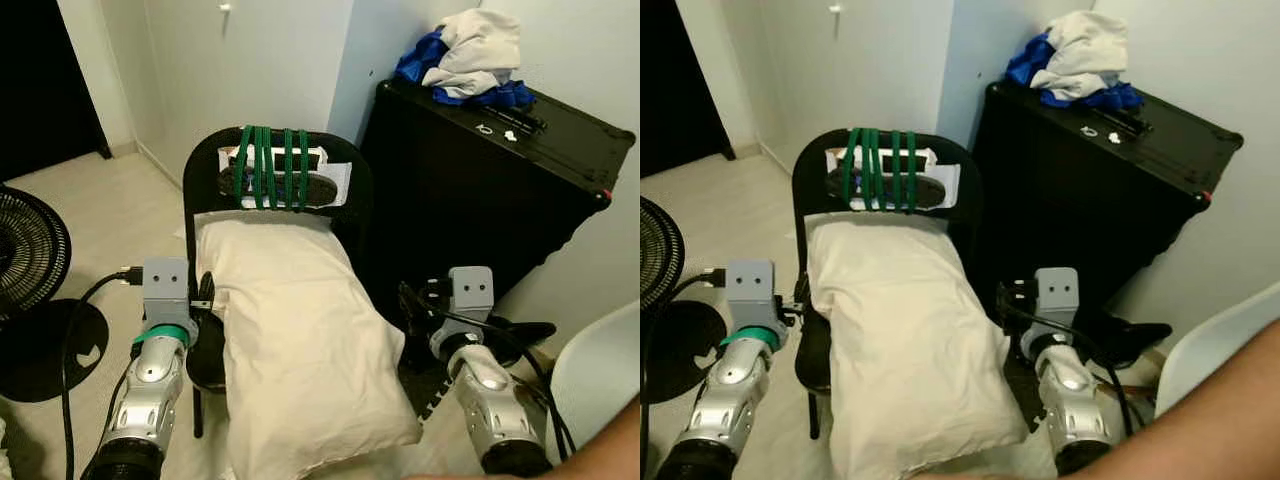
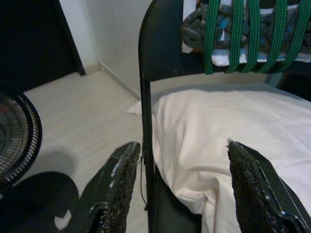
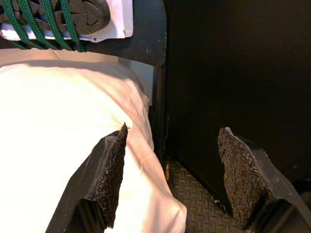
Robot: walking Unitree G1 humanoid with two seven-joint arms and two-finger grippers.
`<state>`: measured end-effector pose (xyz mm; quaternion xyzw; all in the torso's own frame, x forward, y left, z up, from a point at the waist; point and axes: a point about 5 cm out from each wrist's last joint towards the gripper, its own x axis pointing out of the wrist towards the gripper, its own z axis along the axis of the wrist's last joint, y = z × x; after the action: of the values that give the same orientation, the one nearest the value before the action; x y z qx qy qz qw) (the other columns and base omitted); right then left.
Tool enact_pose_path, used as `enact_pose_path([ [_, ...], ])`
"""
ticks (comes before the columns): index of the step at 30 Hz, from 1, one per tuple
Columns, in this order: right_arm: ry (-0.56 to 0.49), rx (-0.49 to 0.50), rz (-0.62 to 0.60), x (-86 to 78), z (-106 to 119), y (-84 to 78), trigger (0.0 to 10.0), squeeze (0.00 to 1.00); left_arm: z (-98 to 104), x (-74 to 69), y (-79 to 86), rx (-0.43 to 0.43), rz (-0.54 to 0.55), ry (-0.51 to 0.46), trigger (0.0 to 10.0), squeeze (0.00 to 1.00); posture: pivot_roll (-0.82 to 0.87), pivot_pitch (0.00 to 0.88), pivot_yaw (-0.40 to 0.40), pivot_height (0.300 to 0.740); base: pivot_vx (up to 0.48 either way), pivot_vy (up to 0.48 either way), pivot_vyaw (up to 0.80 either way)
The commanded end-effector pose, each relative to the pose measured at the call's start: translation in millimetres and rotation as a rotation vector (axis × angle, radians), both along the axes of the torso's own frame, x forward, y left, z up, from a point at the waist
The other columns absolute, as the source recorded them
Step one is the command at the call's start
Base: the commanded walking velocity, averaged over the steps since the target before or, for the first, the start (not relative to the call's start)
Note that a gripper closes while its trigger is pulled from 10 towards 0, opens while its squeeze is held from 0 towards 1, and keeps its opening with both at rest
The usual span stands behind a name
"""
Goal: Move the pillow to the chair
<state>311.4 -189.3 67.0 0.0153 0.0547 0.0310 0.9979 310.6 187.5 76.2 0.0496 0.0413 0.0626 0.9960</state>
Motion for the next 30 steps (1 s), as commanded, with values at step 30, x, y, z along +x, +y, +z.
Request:
enact_pose_path([
  [30, 0.054, -0.008, -0.063, -20.3, -21.2, -7.3, 10.0, 0.0, -1.4, -5.7, -14.1, 0.028, -0.02, 0.003, 10.0, 0.0, 0.08, 0.0, -0.019, 0.74, 0.0, 0.0, 0.0],
])
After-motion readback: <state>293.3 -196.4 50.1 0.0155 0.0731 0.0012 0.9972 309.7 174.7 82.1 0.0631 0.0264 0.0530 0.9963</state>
